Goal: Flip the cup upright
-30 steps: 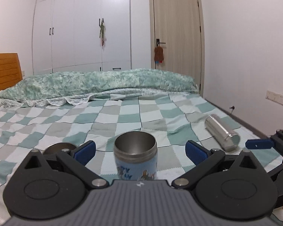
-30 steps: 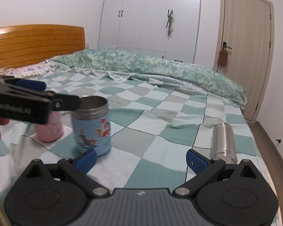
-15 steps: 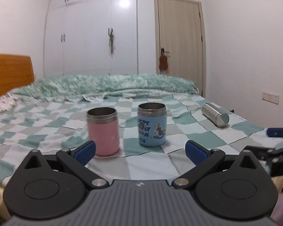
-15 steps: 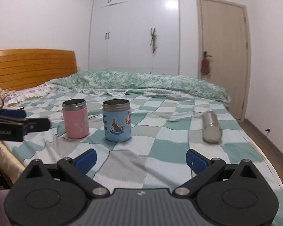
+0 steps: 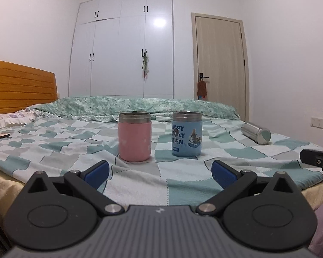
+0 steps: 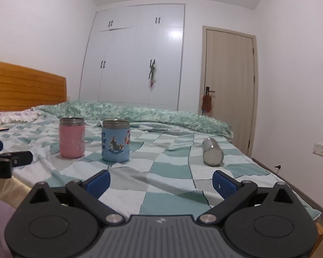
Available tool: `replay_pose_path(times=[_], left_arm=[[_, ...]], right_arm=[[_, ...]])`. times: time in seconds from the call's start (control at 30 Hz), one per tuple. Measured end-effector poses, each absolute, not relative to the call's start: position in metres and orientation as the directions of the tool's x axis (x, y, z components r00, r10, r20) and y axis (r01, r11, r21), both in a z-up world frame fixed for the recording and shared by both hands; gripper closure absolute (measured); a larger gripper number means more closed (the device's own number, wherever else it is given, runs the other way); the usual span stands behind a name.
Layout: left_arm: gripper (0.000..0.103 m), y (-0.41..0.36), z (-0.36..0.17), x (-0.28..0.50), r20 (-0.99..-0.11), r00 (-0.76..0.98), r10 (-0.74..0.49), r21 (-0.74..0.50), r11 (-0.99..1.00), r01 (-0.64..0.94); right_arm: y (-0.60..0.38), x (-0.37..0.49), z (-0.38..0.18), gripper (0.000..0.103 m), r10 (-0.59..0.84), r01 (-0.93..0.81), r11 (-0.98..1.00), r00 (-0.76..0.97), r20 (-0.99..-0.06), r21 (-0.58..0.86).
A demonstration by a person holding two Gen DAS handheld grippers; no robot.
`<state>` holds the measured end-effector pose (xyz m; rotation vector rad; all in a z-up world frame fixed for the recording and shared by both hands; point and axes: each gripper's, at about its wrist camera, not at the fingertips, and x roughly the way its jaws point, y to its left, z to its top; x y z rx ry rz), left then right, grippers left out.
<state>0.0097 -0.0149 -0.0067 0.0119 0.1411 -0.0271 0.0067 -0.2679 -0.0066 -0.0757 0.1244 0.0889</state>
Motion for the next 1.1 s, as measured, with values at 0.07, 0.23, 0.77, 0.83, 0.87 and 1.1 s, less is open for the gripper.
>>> replay_pose_path(times=[0.07,0.23,0.77,0.83,0.87,1.1], left_arm=[[0.000,-0.0165,-0.0070,0.0098,-0.137,0.990,-0.025,0.013,1.000,0.027],[0.000,-0.0190,-0.0078,0.0072,-0.127,0.991,-0.031,0.029,0.999,0.034],[0.000,-0.0196,-0.0087,0.0066,-0.125,0.992,-0.035,0.033,0.999,0.039],[0.000,-0.0194,-0.0088,0.0062,-0.124,0.992,-0.036,0.035,0.999,0.041],[0.000,-0.0193,-0.0090,0.0060,-0.123,0.992,-0.036,0.036,0.998,0.041],[0.000,-0.0202,-0.0091,0.0057,-0.122,0.992,-0.037,0.039,0.998,0.042]], right_arm=[[-0.2678,0.0065,-0.0075,0.002,0.083,-0.093,0.993,0.988,-0.127,-0.074],[-0.2677,0.0062,-0.0078,0.002,0.083,-0.093,0.993,0.989,-0.124,-0.078],[-0.2695,0.0059,-0.0085,0.002,0.079,-0.087,0.994,0.990,-0.118,-0.069],[-0.2696,0.0059,-0.0086,0.002,0.079,-0.087,0.994,0.990,-0.119,-0.068],[-0.2696,0.0060,-0.0086,0.002,0.079,-0.087,0.994,0.990,-0.119,-0.068],[-0.2697,0.0060,-0.0086,0.002,0.079,-0.087,0.994,0.990,-0.119,-0.069]])
